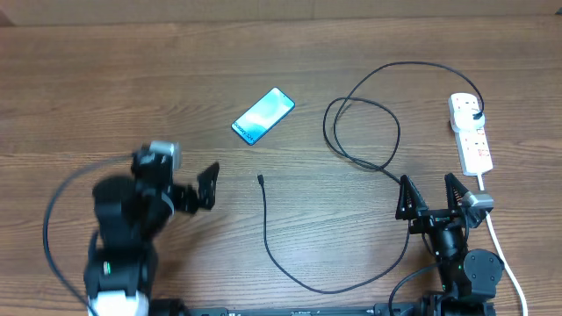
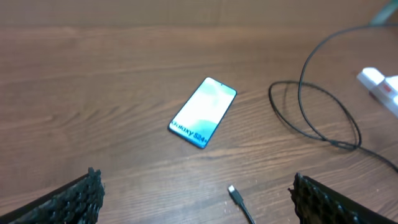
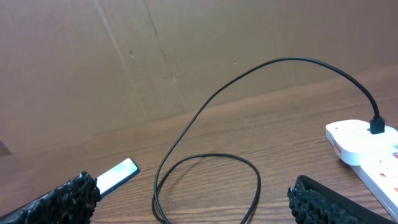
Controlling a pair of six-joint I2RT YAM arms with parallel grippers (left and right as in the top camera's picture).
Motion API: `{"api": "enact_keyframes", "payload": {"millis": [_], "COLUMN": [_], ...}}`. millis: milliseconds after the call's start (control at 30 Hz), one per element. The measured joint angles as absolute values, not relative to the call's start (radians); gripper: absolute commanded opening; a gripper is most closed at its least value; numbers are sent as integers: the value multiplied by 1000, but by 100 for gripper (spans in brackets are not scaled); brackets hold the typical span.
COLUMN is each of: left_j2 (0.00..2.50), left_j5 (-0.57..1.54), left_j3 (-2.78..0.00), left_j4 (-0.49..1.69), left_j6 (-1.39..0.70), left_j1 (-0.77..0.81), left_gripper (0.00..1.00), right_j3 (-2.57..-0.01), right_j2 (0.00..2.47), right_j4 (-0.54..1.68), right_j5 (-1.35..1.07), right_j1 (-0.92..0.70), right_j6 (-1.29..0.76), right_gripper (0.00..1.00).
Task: Plug charger to phone and switch on socket
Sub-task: 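Move the left gripper forward over the phone and lower onto it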
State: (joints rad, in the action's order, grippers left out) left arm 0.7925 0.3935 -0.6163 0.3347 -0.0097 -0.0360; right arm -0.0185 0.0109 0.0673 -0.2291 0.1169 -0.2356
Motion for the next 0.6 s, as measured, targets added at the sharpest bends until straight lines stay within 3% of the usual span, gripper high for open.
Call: {"api": "enact_keyframes", "payload": {"millis": [333, 600], "left_j2": [1378, 1854], "left_j5": [249, 242], "left_j3": [-1121, -1570], "left_j4": [575, 926], "left_j6": [224, 293], "left_j1": [202, 236], "left_gripper": [100, 100], "right_j3": [-19, -19], "right_j2": [11, 11], "right_j4": [69, 68], "right_j5": [-229, -229], "right_j1": [117, 117], "right_j6": [-236, -236], "right_gripper": [100, 100]}}
